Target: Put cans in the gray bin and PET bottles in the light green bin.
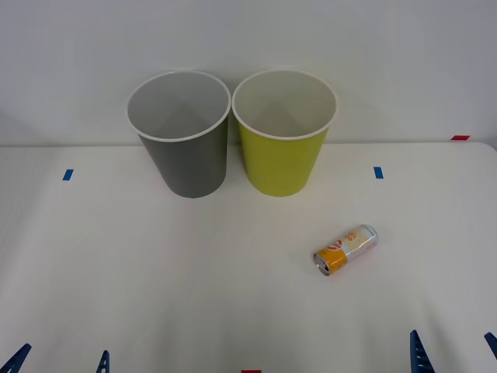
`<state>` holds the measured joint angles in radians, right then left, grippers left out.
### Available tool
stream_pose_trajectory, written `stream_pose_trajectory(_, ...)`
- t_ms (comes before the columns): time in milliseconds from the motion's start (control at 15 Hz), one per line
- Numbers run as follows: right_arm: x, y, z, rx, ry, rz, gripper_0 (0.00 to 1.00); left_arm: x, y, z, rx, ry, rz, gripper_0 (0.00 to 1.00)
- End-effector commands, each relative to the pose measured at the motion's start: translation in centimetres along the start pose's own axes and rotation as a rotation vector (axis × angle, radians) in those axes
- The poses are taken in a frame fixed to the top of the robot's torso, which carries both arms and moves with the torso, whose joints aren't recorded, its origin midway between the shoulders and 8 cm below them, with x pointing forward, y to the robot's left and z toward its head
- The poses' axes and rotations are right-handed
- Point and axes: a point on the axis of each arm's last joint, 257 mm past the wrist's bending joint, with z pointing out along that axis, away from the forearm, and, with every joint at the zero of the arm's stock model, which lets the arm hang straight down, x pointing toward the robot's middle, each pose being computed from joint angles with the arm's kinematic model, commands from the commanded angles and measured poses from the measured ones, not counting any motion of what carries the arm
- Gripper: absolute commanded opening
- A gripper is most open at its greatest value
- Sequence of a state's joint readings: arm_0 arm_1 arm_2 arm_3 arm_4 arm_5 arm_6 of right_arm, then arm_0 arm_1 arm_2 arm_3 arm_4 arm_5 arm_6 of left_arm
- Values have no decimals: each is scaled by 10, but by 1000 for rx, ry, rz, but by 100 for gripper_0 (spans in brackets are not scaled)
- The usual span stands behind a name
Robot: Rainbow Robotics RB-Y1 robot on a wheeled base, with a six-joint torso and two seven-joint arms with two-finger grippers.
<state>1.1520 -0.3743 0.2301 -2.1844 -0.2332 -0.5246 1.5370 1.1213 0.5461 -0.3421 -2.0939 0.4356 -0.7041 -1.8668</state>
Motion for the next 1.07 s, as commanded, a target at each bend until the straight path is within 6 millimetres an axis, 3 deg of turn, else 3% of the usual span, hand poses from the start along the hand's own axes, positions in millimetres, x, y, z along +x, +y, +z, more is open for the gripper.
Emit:
stream_pose_trajectory(67,0,0,0,0,0,0,98,0,0,0,0,0,0,100)
stream_pose_trajectory(1067,0,0,0,0,0,0,98,0,0,0,0,0,0,100)
